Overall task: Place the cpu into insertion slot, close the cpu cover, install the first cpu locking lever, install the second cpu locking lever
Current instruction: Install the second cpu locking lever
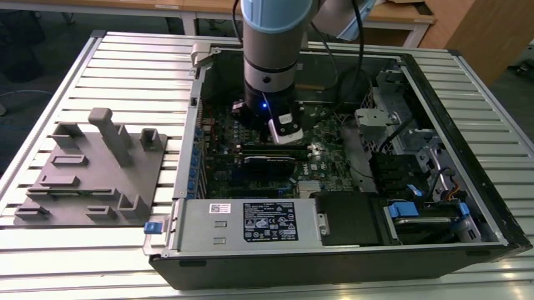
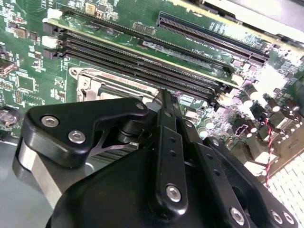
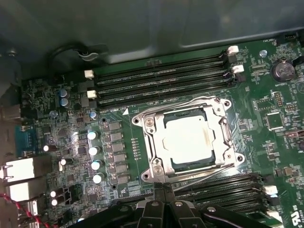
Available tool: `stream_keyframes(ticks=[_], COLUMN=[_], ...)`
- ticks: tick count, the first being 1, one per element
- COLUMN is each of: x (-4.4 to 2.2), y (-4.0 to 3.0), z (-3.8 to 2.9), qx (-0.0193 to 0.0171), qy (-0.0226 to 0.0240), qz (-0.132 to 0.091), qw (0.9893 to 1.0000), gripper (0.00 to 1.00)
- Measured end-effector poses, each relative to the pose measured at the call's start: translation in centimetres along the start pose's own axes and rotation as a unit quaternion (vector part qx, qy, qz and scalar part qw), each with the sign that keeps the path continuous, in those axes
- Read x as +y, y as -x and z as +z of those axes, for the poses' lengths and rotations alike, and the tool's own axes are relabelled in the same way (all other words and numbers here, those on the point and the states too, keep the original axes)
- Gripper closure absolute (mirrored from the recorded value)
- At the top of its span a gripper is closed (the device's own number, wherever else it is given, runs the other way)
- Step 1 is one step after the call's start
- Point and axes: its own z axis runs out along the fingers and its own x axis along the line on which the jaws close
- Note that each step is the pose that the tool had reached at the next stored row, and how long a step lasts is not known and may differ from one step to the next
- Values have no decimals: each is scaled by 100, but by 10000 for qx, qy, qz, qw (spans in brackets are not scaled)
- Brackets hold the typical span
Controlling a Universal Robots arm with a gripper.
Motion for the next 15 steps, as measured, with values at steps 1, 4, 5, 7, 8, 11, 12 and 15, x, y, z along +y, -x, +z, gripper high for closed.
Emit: stream_keyframes(ticks=[1, 4, 5, 7, 8, 11, 12, 15], x=[-2, -7, -7, -7, -8, -9, -11, -12], y=[-3, -17, -17, -18, -19, -19, -19, -19], z=[8, 22, 22, 22, 23, 40, 47, 55], qx=[0, 0, 0, 0, 0, 8, 18, 48], qy=[0, -1, -1, -1, -1, 1, 4, 9], qz=[0, 0, 0, -1, 0, -54, -123, -314], qw=[10000, 10000, 10000, 10000, 10000, 10000, 9999, 9995], gripper=[90, 90, 90, 90, 90, 90, 90, 90])
